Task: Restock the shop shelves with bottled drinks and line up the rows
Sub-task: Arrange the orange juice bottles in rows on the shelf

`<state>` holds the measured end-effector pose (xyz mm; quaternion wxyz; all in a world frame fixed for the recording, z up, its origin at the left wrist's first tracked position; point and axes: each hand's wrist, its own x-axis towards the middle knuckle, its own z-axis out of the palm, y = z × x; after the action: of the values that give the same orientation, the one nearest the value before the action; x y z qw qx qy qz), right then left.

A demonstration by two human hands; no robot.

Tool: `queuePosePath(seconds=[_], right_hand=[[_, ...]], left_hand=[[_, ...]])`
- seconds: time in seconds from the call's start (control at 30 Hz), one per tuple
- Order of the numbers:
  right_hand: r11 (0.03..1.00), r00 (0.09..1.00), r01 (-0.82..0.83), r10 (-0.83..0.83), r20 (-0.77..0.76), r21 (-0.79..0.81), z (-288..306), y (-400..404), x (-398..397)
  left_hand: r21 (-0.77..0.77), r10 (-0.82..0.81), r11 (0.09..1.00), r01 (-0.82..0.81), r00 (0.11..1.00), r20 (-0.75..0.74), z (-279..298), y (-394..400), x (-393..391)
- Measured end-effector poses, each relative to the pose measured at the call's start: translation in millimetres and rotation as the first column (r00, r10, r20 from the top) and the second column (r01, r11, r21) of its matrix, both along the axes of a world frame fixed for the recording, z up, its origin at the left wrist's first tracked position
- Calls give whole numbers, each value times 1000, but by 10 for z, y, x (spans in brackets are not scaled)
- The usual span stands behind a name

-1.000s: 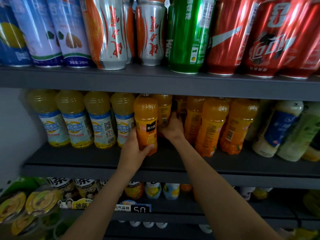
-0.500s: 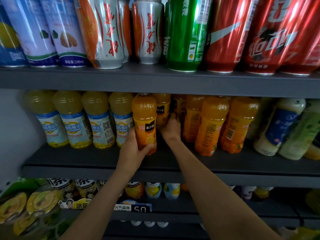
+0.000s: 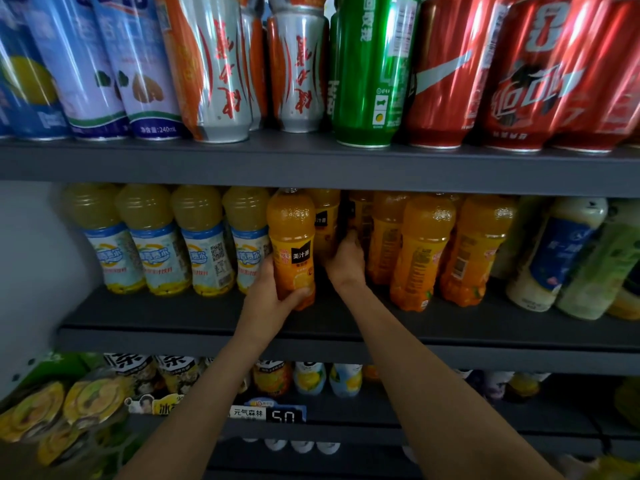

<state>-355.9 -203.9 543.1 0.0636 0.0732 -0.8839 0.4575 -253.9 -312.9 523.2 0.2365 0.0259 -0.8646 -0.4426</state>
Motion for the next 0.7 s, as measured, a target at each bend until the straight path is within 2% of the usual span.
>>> queuePosePath(seconds=[0.1, 0.23, 0.3, 0.37, 0.47, 0.53, 0.6, 0.63, 0.7], right_hand=[[999, 972, -15, 25, -233, 48, -38, 238, 265], [997, 856, -8, 47, -515, 79, 17, 517, 570], [998, 768, 34, 10, -640, 56, 62, 618, 685], [993, 712, 117, -106, -694, -32, 97, 715, 776], [933, 691, 311, -353, -631, -181, 166, 849, 785], [902, 733, 390, -426, -531, -186, 176, 914, 724], [918, 851, 352, -394, -347, -181, 155, 973, 638], [933, 900, 309, -349, -261, -183, 128, 1004, 595], [951, 936, 266, -294, -193, -156, 64, 1061, 536]], left_hand=[[-4, -37, 999, 37, 999, 35, 46, 17, 33], [48, -132, 991, 127, 985, 116, 130, -9, -47], [95, -162, 985, 147, 972, 172, 169, -6, -93], [116, -135, 987, 112, 966, 220, 181, 42, -114], [67, 41, 996, -50, 992, 119, 128, 228, -119], [31, 222, 974, -224, 973, 64, 78, 377, -112], [0, 308, 951, -308, 950, 52, 70, 434, -139], [-13, 289, 957, -289, 955, 60, 87, 426, -169], [-27, 199, 980, -197, 975, 97, 131, 359, -239]])
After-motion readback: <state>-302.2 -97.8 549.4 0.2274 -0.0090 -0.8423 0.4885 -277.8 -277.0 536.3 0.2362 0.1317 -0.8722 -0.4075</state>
